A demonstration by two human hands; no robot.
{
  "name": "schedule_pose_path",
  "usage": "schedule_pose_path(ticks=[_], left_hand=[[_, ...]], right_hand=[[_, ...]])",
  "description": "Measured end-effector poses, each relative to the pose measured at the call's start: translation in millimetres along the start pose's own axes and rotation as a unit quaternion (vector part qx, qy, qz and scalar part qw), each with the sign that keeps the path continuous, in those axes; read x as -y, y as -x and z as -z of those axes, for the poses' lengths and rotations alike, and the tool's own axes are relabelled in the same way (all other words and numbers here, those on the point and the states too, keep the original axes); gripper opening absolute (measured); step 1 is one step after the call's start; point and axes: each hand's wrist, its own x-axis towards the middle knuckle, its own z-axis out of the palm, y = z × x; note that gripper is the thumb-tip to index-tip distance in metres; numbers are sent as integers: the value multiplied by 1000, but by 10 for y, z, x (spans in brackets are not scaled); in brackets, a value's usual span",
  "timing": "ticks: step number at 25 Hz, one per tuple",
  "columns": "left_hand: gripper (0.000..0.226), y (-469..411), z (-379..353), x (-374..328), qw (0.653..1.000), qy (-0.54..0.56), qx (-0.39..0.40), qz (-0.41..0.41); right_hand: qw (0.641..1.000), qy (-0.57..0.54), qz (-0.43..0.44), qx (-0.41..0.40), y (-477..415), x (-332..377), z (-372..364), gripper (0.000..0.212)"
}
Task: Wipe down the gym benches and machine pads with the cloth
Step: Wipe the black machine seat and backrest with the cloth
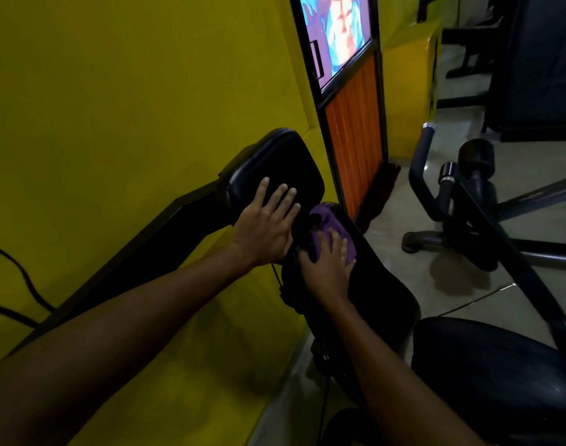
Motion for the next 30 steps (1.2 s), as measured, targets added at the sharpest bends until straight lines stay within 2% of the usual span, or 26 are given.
schedule_pose_path(ticks=[3,7,11,16,19,21,23,26,28,30], left_hand=[[64,-10,-14,0,1000,-3,-4,-6],[68,-28,-51,-12,1000,0,-27,4],[63,-43,-111,-15,998,1,-60,8],[61,-53,-115,-15,998,0,-64,12],[61,-54,-82,-5,998,-6,-61,12],[63,-44,-71,-9,998,-12,-54,14],[65,-48,-57,-12,999,-13,-47,13],[65,-31,-52,-8,999,-14,-42,12],[66,-29,-58,-14,999,-9,-42,16],[66,-38,-56,-10,999,-8,-41,17]], right_hand=[[1000,18,16,2,118,-51,-60,75],[999,35,-37,-9,-634,26,128,73],[999,23,-5,-29,-1142,-108,268,68],[992,-49,-107,-39,-1224,-720,204,63],[980,-95,-167,-59,-1208,-625,189,56],[984,-111,-123,-67,-1058,-332,129,53],[994,-78,-11,-78,-721,-102,-15,60],[989,-107,77,-60,-47,-217,-201,69],[989,-138,45,-33,103,-528,-222,69],[987,-150,-58,-17,-126,-689,-135,67]])
